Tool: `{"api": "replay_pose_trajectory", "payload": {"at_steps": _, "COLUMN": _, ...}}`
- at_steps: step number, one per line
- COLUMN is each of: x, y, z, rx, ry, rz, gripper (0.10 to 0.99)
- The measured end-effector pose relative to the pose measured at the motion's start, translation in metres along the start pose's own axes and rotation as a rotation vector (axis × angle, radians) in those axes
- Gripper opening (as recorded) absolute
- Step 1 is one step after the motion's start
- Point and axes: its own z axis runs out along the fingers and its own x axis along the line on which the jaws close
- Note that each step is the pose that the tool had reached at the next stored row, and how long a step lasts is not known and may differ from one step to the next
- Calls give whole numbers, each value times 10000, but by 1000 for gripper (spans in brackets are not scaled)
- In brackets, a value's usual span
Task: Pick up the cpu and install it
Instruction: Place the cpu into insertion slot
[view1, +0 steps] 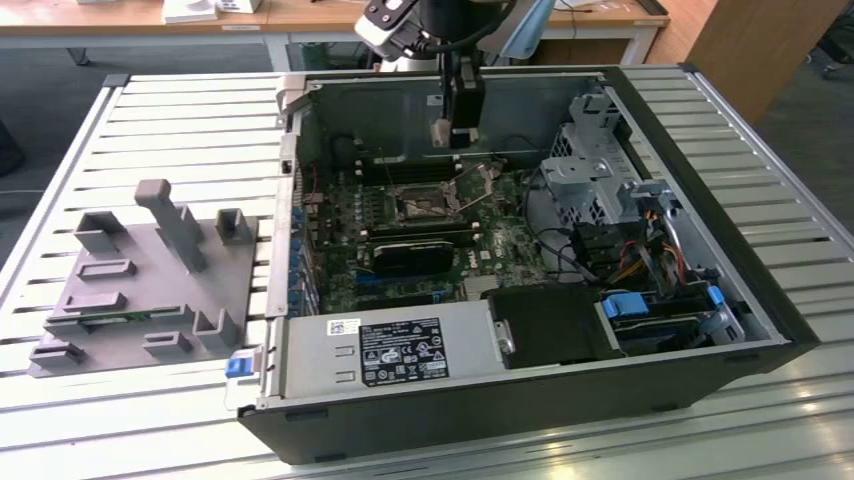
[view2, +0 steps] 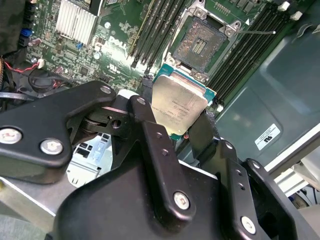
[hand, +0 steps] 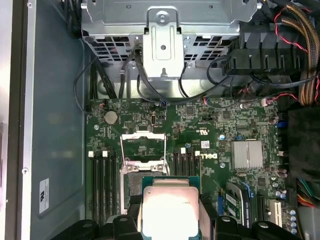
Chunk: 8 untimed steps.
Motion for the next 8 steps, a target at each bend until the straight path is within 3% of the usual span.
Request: {"api": "replay_pose_trajectory", "payload": {"at_steps": 8, "x": 7, "y": -4, "z": 48, "rx": -3, "ry": 10, "rz": -99, "gripper": 537}}
